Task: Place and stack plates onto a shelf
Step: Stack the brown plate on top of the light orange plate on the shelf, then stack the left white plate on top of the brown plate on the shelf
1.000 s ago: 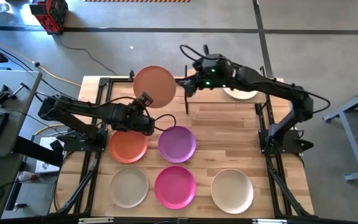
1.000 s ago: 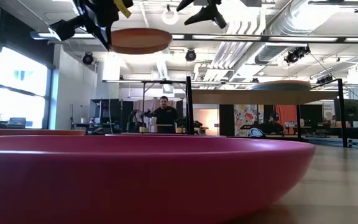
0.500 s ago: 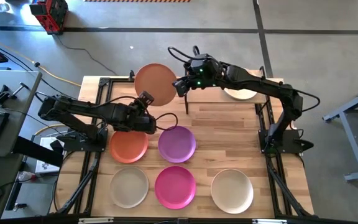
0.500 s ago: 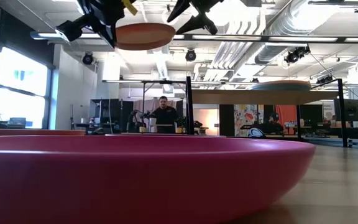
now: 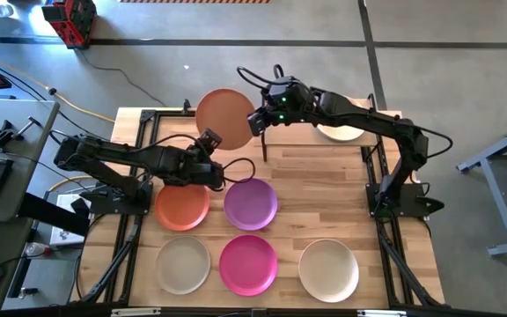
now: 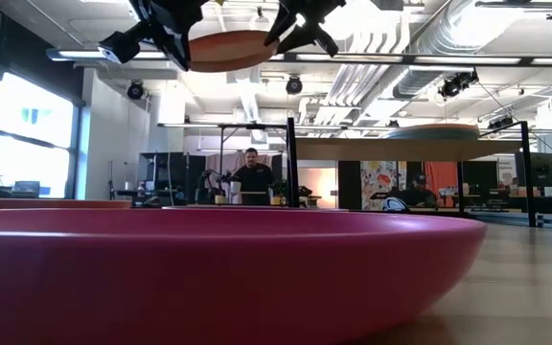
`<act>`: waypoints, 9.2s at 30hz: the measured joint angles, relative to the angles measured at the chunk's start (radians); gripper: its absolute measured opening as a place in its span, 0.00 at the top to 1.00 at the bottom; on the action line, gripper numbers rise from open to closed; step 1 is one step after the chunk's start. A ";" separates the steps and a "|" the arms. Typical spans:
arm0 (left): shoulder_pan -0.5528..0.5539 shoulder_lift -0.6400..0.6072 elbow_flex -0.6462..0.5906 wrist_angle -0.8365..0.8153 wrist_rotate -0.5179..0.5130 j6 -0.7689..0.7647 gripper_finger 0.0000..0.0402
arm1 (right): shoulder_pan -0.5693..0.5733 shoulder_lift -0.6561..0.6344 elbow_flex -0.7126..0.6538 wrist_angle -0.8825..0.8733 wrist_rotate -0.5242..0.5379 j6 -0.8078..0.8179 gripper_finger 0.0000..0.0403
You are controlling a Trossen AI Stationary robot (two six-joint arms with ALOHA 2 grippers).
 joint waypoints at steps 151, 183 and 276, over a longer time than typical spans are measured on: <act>0.187 -0.003 0.000 0.115 0.165 -0.881 0.68 | -0.869 -0.893 -0.770 -0.332 -0.332 0.251 0.67; 0.326 -0.003 0.000 0.270 0.212 -0.881 0.68 | -0.634 -0.569 -0.771 -0.303 -0.112 0.158 0.67; -0.143 -0.005 -0.224 -0.090 0.849 -1.275 0.68 | -0.045 -0.339 -0.180 -0.422 0.026 0.121 0.67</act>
